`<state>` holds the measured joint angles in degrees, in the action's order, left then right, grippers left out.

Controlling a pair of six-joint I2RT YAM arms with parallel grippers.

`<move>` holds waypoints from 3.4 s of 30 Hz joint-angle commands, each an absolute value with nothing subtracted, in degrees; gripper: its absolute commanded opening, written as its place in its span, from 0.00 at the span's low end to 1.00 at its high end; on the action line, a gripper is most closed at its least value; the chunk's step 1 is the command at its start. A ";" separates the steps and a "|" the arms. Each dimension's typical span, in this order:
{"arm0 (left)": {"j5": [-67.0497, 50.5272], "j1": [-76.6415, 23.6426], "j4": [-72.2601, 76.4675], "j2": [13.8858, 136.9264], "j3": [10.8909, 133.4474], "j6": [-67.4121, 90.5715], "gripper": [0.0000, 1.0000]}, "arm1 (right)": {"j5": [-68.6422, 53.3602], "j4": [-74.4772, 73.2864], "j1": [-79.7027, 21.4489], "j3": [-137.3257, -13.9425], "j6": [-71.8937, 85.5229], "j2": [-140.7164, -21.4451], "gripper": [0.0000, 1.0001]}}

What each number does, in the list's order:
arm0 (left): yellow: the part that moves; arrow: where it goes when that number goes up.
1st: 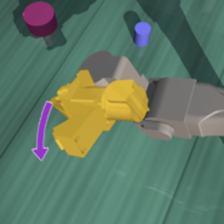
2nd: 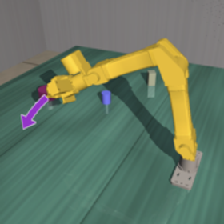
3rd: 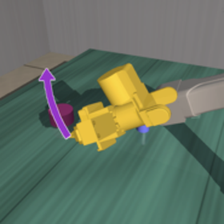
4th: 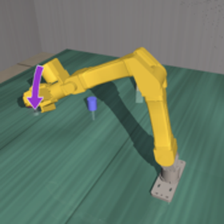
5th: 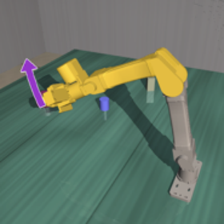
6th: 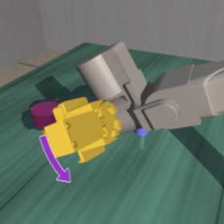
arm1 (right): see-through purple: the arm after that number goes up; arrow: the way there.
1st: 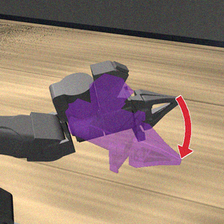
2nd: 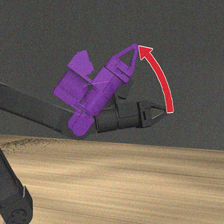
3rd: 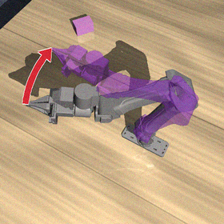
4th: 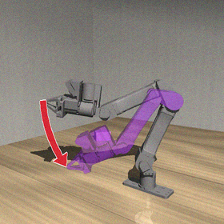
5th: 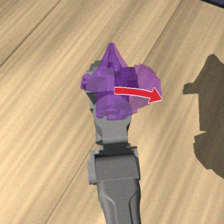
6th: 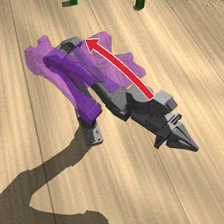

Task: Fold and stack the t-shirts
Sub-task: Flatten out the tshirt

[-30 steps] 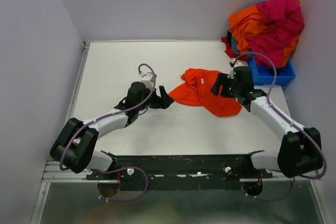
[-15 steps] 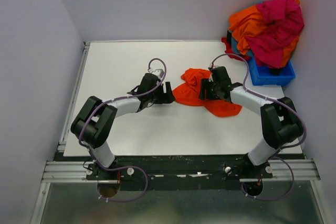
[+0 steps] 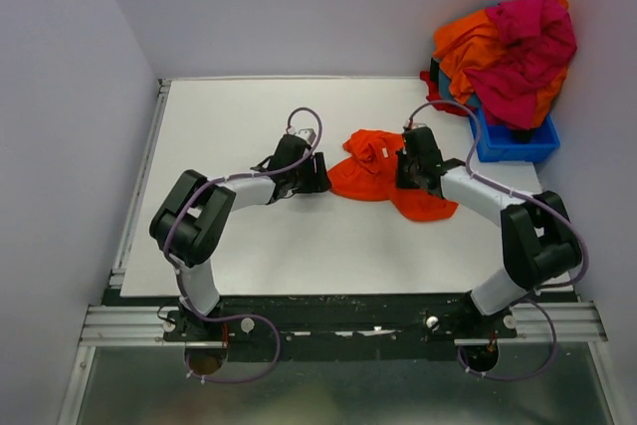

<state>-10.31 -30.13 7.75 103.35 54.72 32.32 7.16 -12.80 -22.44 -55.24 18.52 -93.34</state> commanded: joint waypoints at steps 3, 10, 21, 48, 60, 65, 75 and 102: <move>-7.56 -30.50 5.36 106.08 57.30 31.73 0.39 | 14.05 -7.74 -22.76 -48.79 20.04 -81.49 0.01; -0.72 -30.41 2.91 102.22 56.25 29.36 0.00 | 23.55 -5.89 -20.49 -42.55 25.13 -70.15 0.01; -5.36 -28.56 5.36 98.34 53.69 31.11 0.63 | 11.17 -5.45 -7.47 -38.58 30.24 -63.63 0.01; -10.72 -14.26 3.68 91.79 50.03 36.82 0.00 | 11.96 -18.18 -2.30 -59.58 31.46 -70.13 0.01; 8.61 -5.89 -4.13 71.38 46.14 38.67 0.00 | -5.70 -17.76 4.48 -56.70 31.38 -75.77 0.98; 7.65 -5.62 -3.61 70.31 46.15 39.20 0.00 | -9.23 -13.45 4.40 -47.21 28.92 -70.14 0.88; 0.09 -5.80 5.53 69.17 33.67 41.75 0.00 | -7.57 -17.57 -8.16 -53.24 21.10 -78.99 0.78; -0.44 -5.89 4.31 64.42 27.68 39.02 0.00 | -1.24 -27.32 -20.66 -79.87 17.31 -96.16 0.01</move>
